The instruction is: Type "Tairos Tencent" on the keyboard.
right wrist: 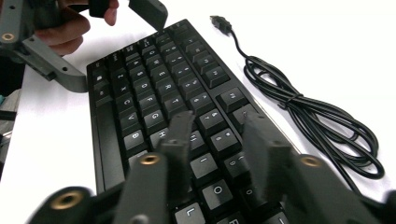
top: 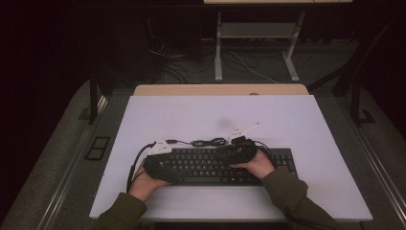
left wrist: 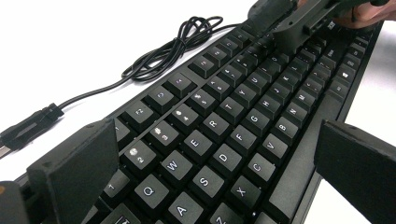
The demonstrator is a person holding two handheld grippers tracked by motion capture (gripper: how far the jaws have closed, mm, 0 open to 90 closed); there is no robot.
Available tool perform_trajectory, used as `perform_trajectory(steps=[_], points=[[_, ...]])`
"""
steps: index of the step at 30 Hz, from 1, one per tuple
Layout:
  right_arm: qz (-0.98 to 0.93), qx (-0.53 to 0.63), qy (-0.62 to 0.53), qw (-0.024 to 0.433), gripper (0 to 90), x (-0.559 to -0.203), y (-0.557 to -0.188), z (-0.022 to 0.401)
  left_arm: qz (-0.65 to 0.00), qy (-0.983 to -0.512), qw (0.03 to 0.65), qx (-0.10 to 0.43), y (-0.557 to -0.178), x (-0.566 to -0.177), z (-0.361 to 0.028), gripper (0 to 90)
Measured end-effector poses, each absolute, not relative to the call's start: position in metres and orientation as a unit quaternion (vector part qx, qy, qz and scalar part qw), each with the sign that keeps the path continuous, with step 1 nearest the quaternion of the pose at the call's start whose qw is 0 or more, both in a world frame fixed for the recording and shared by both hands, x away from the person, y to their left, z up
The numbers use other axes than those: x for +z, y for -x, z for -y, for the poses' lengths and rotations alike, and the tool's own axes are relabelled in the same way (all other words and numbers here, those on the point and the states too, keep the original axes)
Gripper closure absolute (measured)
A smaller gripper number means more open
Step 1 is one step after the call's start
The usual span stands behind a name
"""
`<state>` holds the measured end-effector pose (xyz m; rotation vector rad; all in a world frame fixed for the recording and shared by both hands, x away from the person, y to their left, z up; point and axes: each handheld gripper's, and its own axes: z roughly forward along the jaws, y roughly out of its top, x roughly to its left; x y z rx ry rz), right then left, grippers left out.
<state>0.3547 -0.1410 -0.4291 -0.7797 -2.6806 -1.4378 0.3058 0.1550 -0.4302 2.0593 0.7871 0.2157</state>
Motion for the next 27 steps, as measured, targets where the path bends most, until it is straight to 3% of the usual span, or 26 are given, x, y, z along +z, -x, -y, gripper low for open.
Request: perform_trajectory(steps=[5,10,17,27], points=[[0.849,-0.46,0.259,-0.01,44.7,-0.43,-0.355,0.142,-0.319,-0.827,0.455,0.087,-0.306,-0.427,-0.156,0.0],[0.846,-0.464,0.262,-0.02,35.7,-0.428,-0.355,0.142,-0.321,-0.825,0.457,0.089,-0.307,-0.426,-0.155,0.0],[0.841,-0.469,0.268,-0.022,32.5,-0.428,-0.356,0.143,-0.318,-0.823,0.46,0.095,-0.313,-0.426,-0.152,4.8],[0.841,-0.47,0.269,-0.022,31.4,-0.428,-0.356,0.141,-0.317,-0.821,0.465,0.096,-0.319,-0.427,-0.148,26.5]])
